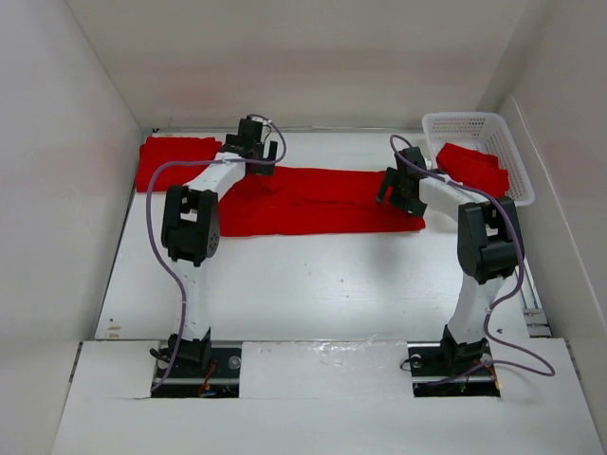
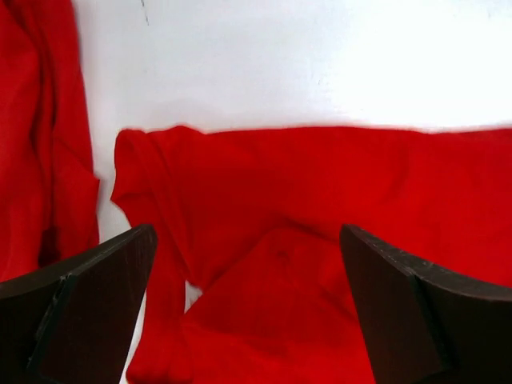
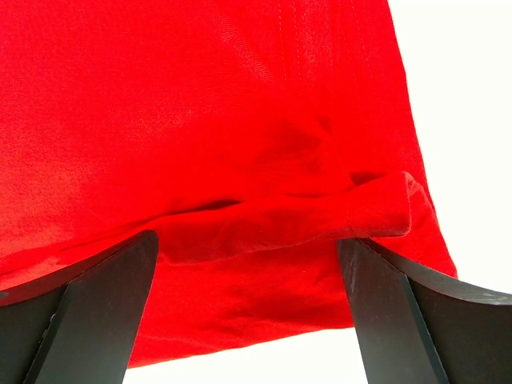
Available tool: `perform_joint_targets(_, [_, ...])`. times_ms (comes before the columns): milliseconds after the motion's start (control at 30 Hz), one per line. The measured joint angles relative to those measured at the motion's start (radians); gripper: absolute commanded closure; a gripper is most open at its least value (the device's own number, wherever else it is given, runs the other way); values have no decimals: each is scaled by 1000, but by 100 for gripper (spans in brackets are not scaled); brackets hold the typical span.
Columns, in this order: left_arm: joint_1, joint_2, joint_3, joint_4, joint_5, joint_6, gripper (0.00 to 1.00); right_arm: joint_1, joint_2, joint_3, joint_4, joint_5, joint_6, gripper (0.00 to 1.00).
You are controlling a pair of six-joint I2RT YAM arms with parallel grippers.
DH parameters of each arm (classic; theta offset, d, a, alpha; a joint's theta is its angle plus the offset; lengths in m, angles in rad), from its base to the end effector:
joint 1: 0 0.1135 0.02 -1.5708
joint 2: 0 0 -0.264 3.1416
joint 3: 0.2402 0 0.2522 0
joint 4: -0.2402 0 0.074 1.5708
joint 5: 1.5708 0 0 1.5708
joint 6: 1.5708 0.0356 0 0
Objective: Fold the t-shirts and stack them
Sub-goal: Fold the other side of the tshirt into a rectangle
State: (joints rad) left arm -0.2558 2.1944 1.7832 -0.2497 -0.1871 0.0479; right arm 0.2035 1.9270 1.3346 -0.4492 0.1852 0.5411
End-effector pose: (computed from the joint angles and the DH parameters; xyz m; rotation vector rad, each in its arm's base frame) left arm 0.4938 -0.1223 0.2180 0.2348 2.2074 0.0944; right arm 0.3968 0.0752 0.1798 0.4981 2.5357 0.0311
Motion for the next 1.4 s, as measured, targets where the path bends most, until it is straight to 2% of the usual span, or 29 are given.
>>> perform_joint_targets(167, [0, -151, -213, 33, 41, -51, 0, 0, 0, 0, 0, 0, -3, 1])
perform_joint_targets(267, [0, -260, -351, 72, 116, -99, 0, 0, 0, 0, -1, 0, -6, 0])
perform_joint_targets(400, [0, -328, -454, 142, 214, -134, 0, 0, 0, 0, -1, 0, -10, 0])
perform_joint_targets(733, [0, -244, -442, 178, 278, -173, 0, 0, 0, 0, -1, 0, -19, 0])
perform_joint_targets(1400, [0, -263, -542, 242, 266, -220, 0, 0, 0, 0, -5, -2, -22, 0])
